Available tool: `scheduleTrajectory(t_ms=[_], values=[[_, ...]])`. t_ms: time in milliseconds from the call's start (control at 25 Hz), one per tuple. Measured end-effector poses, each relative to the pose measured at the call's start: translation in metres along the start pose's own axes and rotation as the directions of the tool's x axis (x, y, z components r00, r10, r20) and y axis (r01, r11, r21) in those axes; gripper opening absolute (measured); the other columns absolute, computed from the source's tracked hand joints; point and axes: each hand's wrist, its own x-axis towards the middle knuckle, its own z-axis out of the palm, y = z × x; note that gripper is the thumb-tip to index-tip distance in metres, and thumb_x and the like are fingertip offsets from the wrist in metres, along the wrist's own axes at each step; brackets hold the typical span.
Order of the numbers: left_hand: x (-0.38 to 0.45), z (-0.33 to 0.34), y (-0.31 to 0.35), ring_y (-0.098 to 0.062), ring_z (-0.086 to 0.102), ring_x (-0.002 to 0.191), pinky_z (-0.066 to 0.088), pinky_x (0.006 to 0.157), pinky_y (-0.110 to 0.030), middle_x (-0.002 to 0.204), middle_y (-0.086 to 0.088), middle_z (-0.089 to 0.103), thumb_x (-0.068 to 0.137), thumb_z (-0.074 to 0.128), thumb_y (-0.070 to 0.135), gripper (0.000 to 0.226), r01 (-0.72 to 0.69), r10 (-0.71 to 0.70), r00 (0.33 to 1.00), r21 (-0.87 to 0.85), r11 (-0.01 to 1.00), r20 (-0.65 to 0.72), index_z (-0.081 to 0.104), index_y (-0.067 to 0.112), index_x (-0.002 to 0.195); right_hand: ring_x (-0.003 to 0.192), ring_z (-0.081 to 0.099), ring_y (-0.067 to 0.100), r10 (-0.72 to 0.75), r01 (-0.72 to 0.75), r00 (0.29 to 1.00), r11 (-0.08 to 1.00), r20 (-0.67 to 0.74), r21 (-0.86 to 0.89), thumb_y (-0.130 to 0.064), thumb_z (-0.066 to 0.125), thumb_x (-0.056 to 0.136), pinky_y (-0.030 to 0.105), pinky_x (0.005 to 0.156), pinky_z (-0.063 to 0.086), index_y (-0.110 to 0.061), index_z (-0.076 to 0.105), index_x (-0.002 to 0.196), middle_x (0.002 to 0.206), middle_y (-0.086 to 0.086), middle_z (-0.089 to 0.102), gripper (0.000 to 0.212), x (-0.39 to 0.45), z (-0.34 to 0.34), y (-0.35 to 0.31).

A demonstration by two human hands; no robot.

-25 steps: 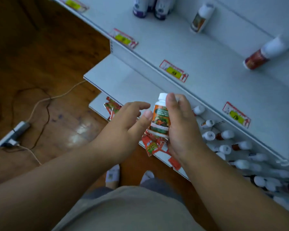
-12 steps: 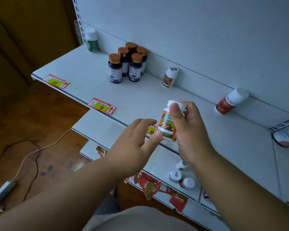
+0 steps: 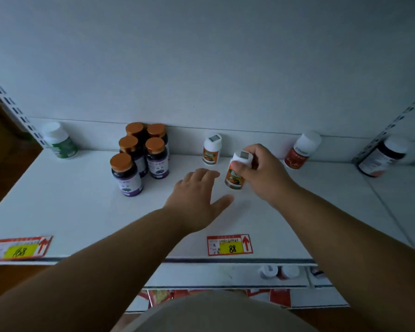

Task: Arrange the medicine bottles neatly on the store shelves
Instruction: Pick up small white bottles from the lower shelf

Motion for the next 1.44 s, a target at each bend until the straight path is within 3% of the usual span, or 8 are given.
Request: scheduleTrajectory(t_ms=[160,280,440,680,840,960,1240,1440], values=[[0.034,-0.004,-0.008,-0.027,0.013,0.148,0.018,0.119,-0.046,0.161,-0.006,0.016,0.092,0.045,0.057,0.074,-0.075,0.114,0.972,0.191,0.979,-0.204,0.02,0.02,0.152,0.093,0.064,0.019,0.002,-0.008,0.998,0.994,-0.057,-0.112,-0.034,0.078,0.08,0.035,0.081,0.053,-0.025,0.06,0.112,0.106,0.0,0.066,0.037,0.03,0.008,0.006],[0.054,-0.006,-0.011,-0.022,-0.014,0.15,0.003,0.119,-0.041,0.164,-0.003,-0.01,0.095,0.043,0.053,0.082,-0.109,0.146,0.982,0.275,0.955,-0.119,0.0,0.017,0.156,0.09,0.064,0.021,0.009,-0.027,0.995,0.984,-0.098,-0.177,-0.037,0.08,0.075,0.026,0.07,0.044,-0.026,0.063,0.111,0.106,0.006,0.065,0.041,0.055,0.014,0.011],[0.062,-0.004,-0.017,-0.018,-0.021,0.147,0.005,0.12,-0.041,0.162,-0.001,-0.02,0.096,0.045,0.048,0.089,-0.129,0.139,0.99,0.282,0.951,-0.017,-0.013,0.014,0.154,0.086,0.065,0.023,0.003,-0.031,0.993,0.97,-0.115,-0.241,-0.03,0.079,0.074,0.029,0.067,0.046,-0.02,0.065,0.101,0.099,0.006,0.067,0.032,0.074,0.024,0.013],[0.067,-0.015,-0.014,-0.018,-0.012,0.15,0.014,0.119,-0.041,0.164,0.001,-0.01,0.092,0.051,0.048,0.092,-0.134,0.14,0.99,0.289,0.948,-0.002,-0.007,0.015,0.155,0.089,0.061,0.026,-0.029,-0.014,0.988,0.962,-0.152,-0.272,-0.022,0.073,0.078,0.029,0.068,0.037,-0.015,0.058,0.103,0.103,0.007,0.062,0.03,0.09,0.036,0.01],[0.068,-0.014,-0.014,-0.018,-0.011,0.15,0.013,0.119,-0.041,0.164,0.001,-0.008,0.091,0.053,0.05,0.094,-0.123,0.127,0.992,0.29,0.949,0.004,-0.005,0.015,0.156,0.094,0.06,0.029,-0.063,0.02,0.987,0.961,-0.146,-0.276,-0.022,0.075,0.079,0.033,0.071,0.042,-0.015,0.048,0.112,0.113,0.01,0.055,0.042,0.087,0.035,0.011],[0.064,-0.019,-0.013,-0.017,-0.008,0.15,0.008,0.119,-0.039,0.164,0.0,-0.002,0.092,0.052,0.046,0.088,-0.147,0.167,0.985,0.31,0.939,-0.04,0.001,0.015,0.156,0.104,0.056,0.033,-0.116,0.04,0.97,0.942,-0.212,-0.334,-0.027,0.075,0.083,0.041,0.083,0.048,-0.008,0.046,0.12,0.12,0.016,0.05,0.051,0.065,0.028,0.007],[-0.033,0.013,0.035,-0.025,0.04,0.133,0.035,0.109,-0.04,0.143,-0.005,0.045,0.088,0.061,0.034,0.059,-0.081,0.105,0.957,0.1,0.992,-0.271,0.042,0.015,0.141,0.119,0.051,0.023,-0.298,0.239,0.95,0.887,-0.094,-0.394,-0.034,0.068,0.09,0.033,0.096,0.046,-0.015,0.049,0.13,0.131,0.006,0.054,0.048,-0.048,0.002,0.021],[-0.102,0.056,0.087,-0.021,0.058,0.102,0.046,0.088,-0.032,0.11,-0.002,0.063,0.086,0.065,0.022,0.039,-0.107,0.106,0.93,0.018,0.994,-0.352,0.055,0.013,0.122,0.088,0.053,0.009,-0.353,0.322,0.932,0.91,-0.081,-0.262,-0.029,0.064,0.092,0.027,0.077,0.05,-0.015,0.058,0.11,0.099,-0.006,0.058,0.023,-0.134,-0.032,0.056]])
